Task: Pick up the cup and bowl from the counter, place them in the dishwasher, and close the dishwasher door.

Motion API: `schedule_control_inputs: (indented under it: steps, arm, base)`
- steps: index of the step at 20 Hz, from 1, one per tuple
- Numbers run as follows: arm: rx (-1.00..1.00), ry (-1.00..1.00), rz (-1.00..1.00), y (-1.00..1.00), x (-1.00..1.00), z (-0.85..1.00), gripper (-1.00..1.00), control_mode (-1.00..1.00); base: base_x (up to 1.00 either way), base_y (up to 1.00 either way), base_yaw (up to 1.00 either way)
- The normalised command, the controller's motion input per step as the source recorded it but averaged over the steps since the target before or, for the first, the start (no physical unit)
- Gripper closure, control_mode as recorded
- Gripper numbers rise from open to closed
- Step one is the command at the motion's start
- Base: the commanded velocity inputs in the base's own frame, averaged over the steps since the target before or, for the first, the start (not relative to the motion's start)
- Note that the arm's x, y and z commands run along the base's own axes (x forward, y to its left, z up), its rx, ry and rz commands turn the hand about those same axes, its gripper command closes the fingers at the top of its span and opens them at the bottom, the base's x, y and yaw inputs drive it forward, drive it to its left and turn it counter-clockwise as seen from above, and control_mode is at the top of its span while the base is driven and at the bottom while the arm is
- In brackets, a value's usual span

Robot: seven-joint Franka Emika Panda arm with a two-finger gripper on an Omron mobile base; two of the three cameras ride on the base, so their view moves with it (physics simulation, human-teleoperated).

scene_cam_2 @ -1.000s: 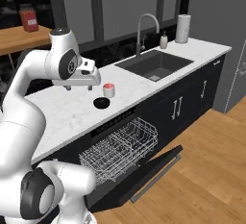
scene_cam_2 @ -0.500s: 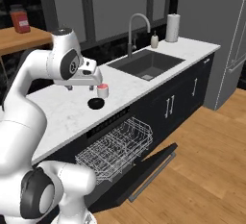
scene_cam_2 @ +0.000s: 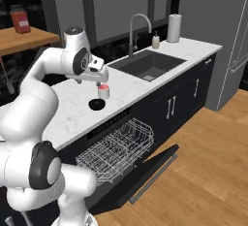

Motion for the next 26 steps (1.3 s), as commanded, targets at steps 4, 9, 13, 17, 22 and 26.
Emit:
schedule_control_inputs:
  steps: [4,9,13,17,22,26]
  arm:
    - [0.25,0.04,-0.07,0.0,0.86,-0.43,-1.0,-1.0]
    - [0.24,0.02,-0.02,0.02,0.63,-0.71,-1.0,-1.0]
    - [0.14,0.0,-0.02,0.04,0.52,-0.56,-1.0,-1.0]
    - [0.04,0.0,-0.05,0.04,0.63,-0.42,-1.0,-1.0]
    - [0.02,0.0,-0.05,0.06,0.71,-0.31,-1.0,-1.0]
    - [0.02,0.01,-0.03,0.22,0.56,-0.25,-1.0,-1.0]
  base:
    - [0.0,0.0,0.0]
    - [0.0,0.0,0.0]
    - [0.0,0.0,0.0]
    - [0.0,0.0,0.0]
    - [0.0,0.0,0.0]
    - [0.0,0.0,0.0]
